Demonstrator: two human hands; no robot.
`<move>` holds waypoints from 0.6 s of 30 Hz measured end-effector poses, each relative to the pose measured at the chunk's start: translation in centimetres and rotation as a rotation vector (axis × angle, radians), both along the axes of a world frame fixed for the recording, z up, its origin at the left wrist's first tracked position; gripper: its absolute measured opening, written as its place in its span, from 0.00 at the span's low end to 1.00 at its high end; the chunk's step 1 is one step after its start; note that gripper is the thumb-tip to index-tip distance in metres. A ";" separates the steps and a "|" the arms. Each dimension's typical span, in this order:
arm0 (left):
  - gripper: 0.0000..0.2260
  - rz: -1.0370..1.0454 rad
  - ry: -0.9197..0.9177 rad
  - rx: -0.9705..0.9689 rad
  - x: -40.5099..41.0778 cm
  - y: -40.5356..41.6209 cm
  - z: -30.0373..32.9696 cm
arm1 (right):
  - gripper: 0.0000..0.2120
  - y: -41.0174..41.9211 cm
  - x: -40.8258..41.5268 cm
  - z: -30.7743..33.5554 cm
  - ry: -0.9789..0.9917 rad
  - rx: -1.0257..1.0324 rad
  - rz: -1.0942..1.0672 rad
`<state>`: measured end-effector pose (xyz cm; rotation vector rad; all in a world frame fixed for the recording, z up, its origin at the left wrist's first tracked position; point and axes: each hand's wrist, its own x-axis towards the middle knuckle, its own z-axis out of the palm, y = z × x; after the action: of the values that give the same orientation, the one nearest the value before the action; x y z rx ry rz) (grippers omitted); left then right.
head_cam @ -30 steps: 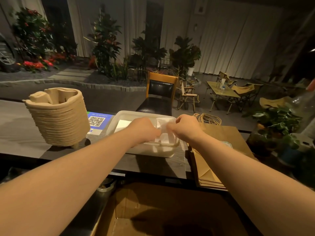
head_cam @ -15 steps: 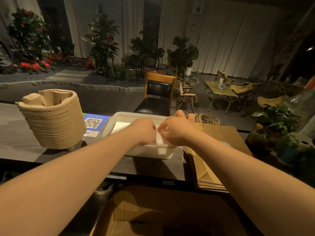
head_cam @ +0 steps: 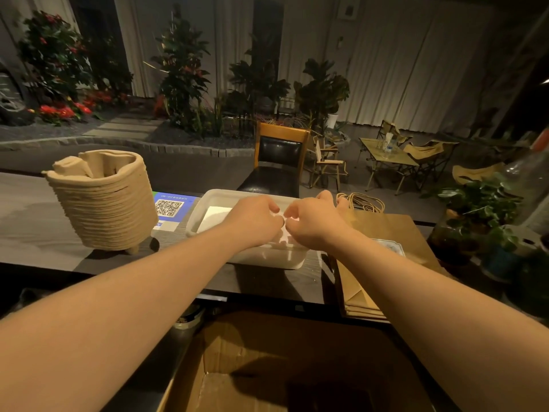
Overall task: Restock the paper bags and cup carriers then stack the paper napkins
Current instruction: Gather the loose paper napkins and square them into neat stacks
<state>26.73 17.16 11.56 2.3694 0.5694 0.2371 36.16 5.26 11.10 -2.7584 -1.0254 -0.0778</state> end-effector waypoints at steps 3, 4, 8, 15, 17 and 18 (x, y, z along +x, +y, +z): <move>0.13 -0.015 -0.073 -0.020 -1.0 -0.6 0.4 | 0.16 -0.9 -1.4 0.5 -0.089 0.115 0.011; 0.13 -0.019 -0.101 -0.014 -1.4 -0.8 0.5 | 0.16 -1.1 -1.9 0.6 -0.118 0.142 0.016; 0.07 -0.044 -0.200 0.002 -3.6 -1.6 1.0 | 0.11 -2.8 -3.5 0.8 -0.153 0.272 0.073; 0.03 -0.033 -0.333 0.057 -11.5 -4.9 0.8 | 0.09 -7.9 -9.6 1.1 -0.142 0.345 0.199; 0.03 -0.024 -0.374 0.035 -14.4 -6.2 0.3 | 0.10 -9.9 -12.3 1.1 -0.109 0.378 0.240; 0.04 -0.029 -0.396 0.022 -16.0 -7.0 0.0 | 0.10 -11.2 -13.9 0.9 -0.095 0.409 0.250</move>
<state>10.74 10.18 11.51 2.2637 0.3425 0.6833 22.27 -5.90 11.99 -2.2638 -1.2147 -0.3427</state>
